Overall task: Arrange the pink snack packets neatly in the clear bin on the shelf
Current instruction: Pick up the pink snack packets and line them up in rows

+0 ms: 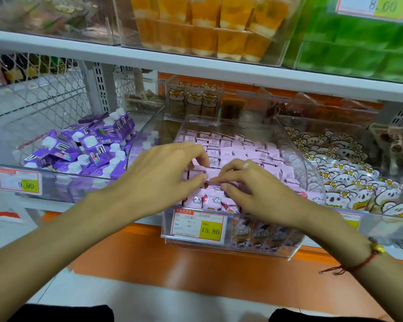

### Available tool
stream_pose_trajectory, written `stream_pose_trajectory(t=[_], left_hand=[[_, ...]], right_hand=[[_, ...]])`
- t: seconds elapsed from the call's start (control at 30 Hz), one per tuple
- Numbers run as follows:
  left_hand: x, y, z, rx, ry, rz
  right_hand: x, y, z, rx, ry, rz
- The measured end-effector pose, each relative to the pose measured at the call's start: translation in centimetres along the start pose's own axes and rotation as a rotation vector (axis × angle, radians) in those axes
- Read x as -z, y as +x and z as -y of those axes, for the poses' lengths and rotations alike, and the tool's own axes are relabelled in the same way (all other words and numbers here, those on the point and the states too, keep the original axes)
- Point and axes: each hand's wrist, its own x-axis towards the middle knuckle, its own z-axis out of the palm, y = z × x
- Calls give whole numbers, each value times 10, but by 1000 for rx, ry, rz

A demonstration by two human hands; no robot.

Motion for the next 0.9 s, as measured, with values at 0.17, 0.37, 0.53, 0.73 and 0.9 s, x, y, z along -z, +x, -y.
stream_pose_trajectory(t=[0.17,0.37,0.53,0.73,0.9], left_hand=[[-19,-3,-14,-28,-73,69],[-26,5,-9,61,-102,75],[-27,8,-9,99,-81,63],[-24,8,-14,124,-33,23],[-21,7,-17,147,4,43]], right_hand=[[20,-5,-11,-141,72,-229],[20,-9,-6,-148,104,-65],[23,-2,-5,-131,-17,0],[13,-12,-1,-12,-138,-147],[14,-13,1,-15,43,-432]])
